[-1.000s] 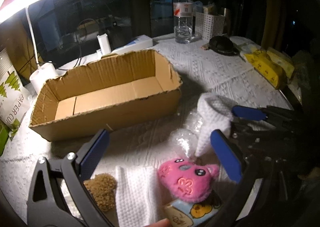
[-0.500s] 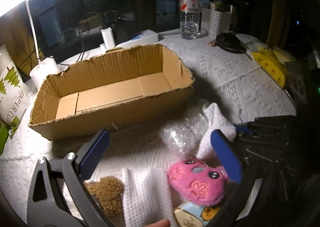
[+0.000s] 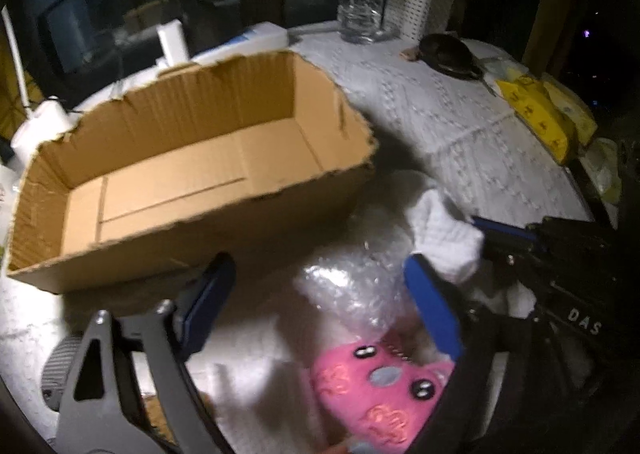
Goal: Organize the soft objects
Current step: 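Grasp the clear bubble wrap with the left gripper while the right gripper holds the towel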
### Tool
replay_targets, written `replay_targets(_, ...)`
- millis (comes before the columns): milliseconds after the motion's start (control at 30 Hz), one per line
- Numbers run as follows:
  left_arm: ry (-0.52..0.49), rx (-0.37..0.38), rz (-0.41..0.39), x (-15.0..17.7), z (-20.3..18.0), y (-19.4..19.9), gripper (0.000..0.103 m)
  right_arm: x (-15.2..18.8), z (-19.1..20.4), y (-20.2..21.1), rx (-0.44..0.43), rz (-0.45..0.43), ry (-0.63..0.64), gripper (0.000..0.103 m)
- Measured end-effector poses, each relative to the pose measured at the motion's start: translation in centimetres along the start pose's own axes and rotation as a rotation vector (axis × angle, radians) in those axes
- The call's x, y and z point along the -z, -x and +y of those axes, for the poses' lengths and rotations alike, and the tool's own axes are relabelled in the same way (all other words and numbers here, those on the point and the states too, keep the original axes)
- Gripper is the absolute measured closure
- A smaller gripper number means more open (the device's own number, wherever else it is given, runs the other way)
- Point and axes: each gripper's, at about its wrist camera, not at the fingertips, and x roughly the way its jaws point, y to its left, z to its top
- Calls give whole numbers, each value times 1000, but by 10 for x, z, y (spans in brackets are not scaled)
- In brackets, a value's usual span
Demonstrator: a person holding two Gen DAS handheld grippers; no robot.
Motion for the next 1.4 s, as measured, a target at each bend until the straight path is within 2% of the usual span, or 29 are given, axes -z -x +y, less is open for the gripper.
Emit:
replay_targets(33,-7,12,4,0,-3,-1,25,0,-1,0,3,-1,-1,99)
replay_targets(100,-9,51,13,0,-6,-2,43,0,-1,-1,1,0,0,99)
replay_targets(133,-9,68,18,0,-8,-1,48,0,-2,0,1,1,2,99)
replay_targets(200,-18,80,10,1,-12,2,55,0,-2,0,2,-1,5,99)
replay_targets(267,-20,87,-7,2,-12,7,58,0,-2,0,8,-4,4,99)
replay_targets(433,-2,109,-60,2,-4,27,59,0,-2,8,37,-29,-13,99)
replay_targets(767,40,73,-157,11,29,70,59,-5,12,27,102,-76,16,99)
replay_targets(933,70,87,-190,16,43,85,59,-9,21,32,146,-93,33,101)
replay_targets(1067,121,100,-173,23,60,81,57,-9,24,30,164,-93,34,101)
replay_targets(1167,132,112,-149,29,65,74,57,-7,35,24,130,-51,63,101)
replay_targets(1233,134,111,-148,33,66,72,56,-7,44,20,82,-37,61,95)
replay_targets(1267,138,111,-150,34,68,72,57,-7,50,18,52,-26,61,73)
replay_targets(1300,143,112,-150,35,68,72,57,-8,55,16,34,-22,63,46)
replay_targets(1333,145,113,-151,36,69,71,57,-9,62,16,12,-27,66,40)
replay_targets(1400,146,114,-153,38,70,71,57,-11,73,14,-25,-28,77,40)
